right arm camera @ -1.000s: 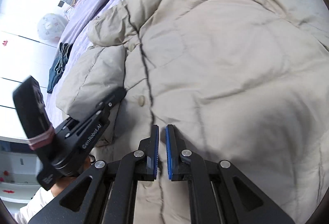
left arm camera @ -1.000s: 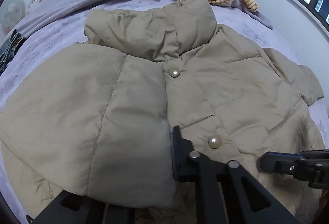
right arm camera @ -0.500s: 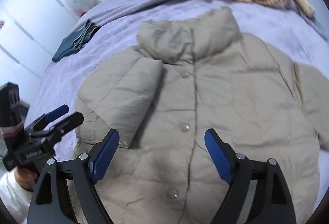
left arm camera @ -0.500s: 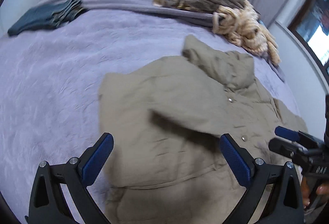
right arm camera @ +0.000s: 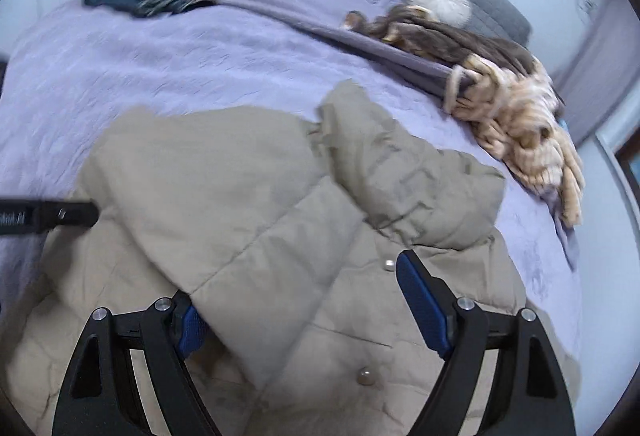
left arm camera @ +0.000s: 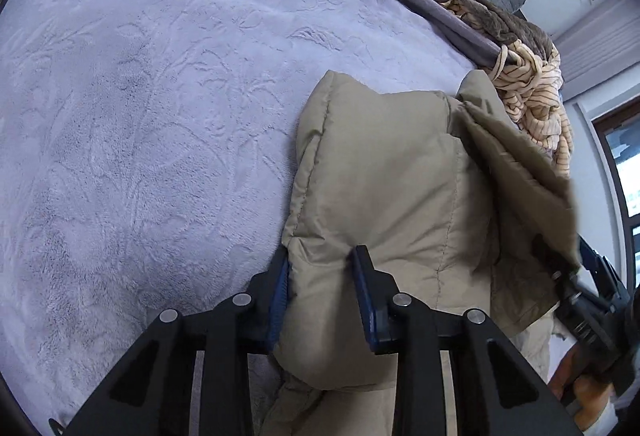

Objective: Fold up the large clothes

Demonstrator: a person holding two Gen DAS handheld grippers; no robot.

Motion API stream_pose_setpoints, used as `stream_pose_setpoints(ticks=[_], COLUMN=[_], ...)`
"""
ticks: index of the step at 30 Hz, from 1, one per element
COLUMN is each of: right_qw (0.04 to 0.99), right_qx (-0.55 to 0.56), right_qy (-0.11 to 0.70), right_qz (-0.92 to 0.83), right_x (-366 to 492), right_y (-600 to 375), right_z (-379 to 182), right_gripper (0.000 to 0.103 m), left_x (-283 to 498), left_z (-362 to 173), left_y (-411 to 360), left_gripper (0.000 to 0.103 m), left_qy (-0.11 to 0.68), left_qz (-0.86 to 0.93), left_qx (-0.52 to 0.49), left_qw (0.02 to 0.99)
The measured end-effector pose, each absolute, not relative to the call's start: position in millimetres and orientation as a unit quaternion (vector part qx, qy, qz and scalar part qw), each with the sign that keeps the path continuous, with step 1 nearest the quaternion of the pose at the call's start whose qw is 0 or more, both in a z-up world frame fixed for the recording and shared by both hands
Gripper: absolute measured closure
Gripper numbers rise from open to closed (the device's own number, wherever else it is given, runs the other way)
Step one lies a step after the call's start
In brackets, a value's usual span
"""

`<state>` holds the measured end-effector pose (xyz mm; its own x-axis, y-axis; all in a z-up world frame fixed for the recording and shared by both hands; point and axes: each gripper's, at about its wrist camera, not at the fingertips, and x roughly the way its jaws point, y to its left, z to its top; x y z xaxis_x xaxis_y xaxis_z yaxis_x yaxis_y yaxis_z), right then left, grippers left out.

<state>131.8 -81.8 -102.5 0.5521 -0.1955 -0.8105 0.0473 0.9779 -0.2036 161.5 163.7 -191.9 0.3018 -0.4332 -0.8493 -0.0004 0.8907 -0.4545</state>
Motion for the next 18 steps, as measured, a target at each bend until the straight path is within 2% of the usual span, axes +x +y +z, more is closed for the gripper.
stream_pose_setpoints(ticks=[4, 5, 6, 7, 10, 13, 15, 18], right_qw=[0.869, 0.851, 0.831, 0.801, 0.767, 0.721, 0.715, 0.743], right_qx=[0.147, 0.222, 0.284, 0.356, 0.434, 0.473, 0.477, 0.419], right_qy=[0.465, 0.470, 0.477, 0.481, 0.471, 0.506, 0.510, 0.519], right_qz=[-0.082, -0.066, -0.042, -0.018, -0.025, -0.037, -0.035, -0.059], right_x=[120.3, 116.5, 114.5, 111.2, 91.0, 71.3, 58.8, 42.7], right_y=[-178.8, -203.4, -219.4, -235.5, -255.1, -256.9, -258.7, -262.8], right_z=[-102.1, -111.3, -123.2, -138.8, -167.3, -197.4, -194.2, -163.7], right_gripper=[0.018, 0.034, 0.089, 0.100, 0.100, 0.099, 0.093, 0.088], left_x=[161.5, 161.4, 162.3, 162.1, 162.1, 164.3, 164.3, 160.4], left_z=[-191.8, -192.2, -191.7, -191.4, -189.5, -187.2, -177.2, -149.8], left_y=[163.4, 162.3, 158.7, 155.9, 146.3, 141.5, 142.4, 147.0], left_gripper=[0.070, 0.070, 0.070, 0.070, 0.070, 0.070, 0.070, 0.070], left_qy=[0.575, 0.575, 0.575, 0.575, 0.574, 0.577, 0.573, 0.542], left_qz=[-0.134, -0.134, -0.134, -0.131, -0.127, -0.117, -0.105, -0.105], left_qx=[-0.165, -0.158, -0.151, -0.140, -0.114, -0.097, -0.088, -0.073], left_qw=[0.790, 0.792, 0.793, 0.796, 0.801, 0.802, 0.808, 0.831])
